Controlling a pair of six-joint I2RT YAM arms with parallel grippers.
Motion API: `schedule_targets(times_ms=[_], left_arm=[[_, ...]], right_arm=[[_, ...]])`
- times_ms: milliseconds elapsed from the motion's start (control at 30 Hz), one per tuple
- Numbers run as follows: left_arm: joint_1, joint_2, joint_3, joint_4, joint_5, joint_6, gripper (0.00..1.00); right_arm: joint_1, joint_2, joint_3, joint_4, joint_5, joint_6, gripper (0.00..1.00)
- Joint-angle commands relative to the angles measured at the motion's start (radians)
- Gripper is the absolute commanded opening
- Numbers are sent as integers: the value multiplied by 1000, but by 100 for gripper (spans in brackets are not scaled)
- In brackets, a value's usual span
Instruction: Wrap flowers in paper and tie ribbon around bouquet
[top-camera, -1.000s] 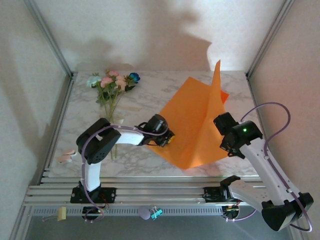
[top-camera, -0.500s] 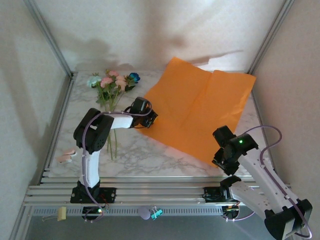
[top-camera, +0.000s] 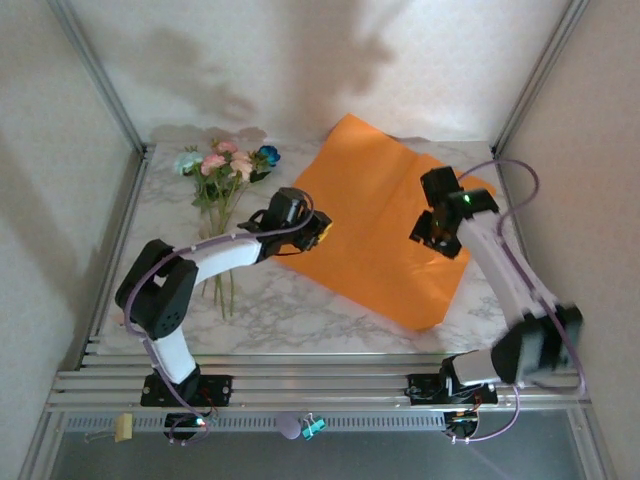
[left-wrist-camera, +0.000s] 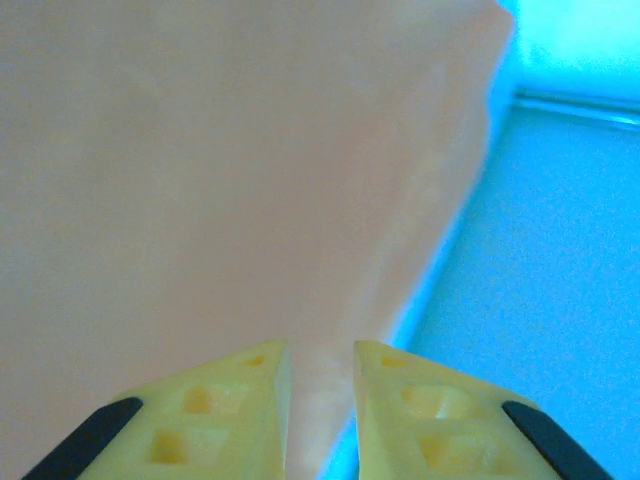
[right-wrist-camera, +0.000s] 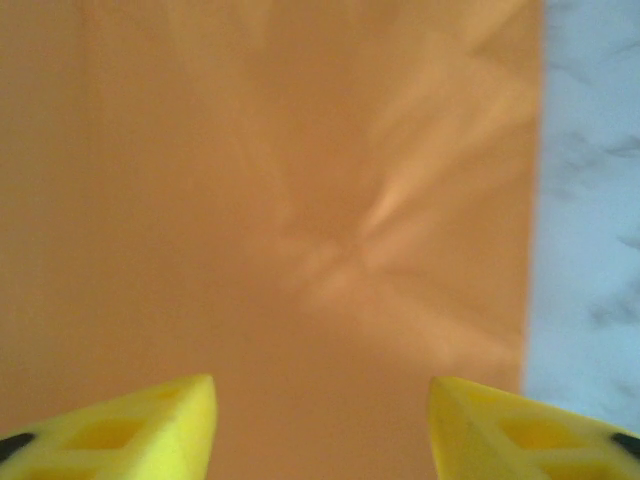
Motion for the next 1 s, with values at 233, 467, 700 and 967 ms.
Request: schedule_targets(times_ms=[233,467,700,967], left_arm=[[43,167,-88,97,3,-123,16],[183,158,-101,-45,-6,28,16],[283,144,-66,-213,6,185,15],[297,23,-157,-244,-22,201,15]], right_arm=[[-123,490,140,103,-183,-134,48],[-19,425,-122,122,-205,26,53],[241,152,-418,165,-205,317,54],[249,115,-295,46,-107,195,54]])
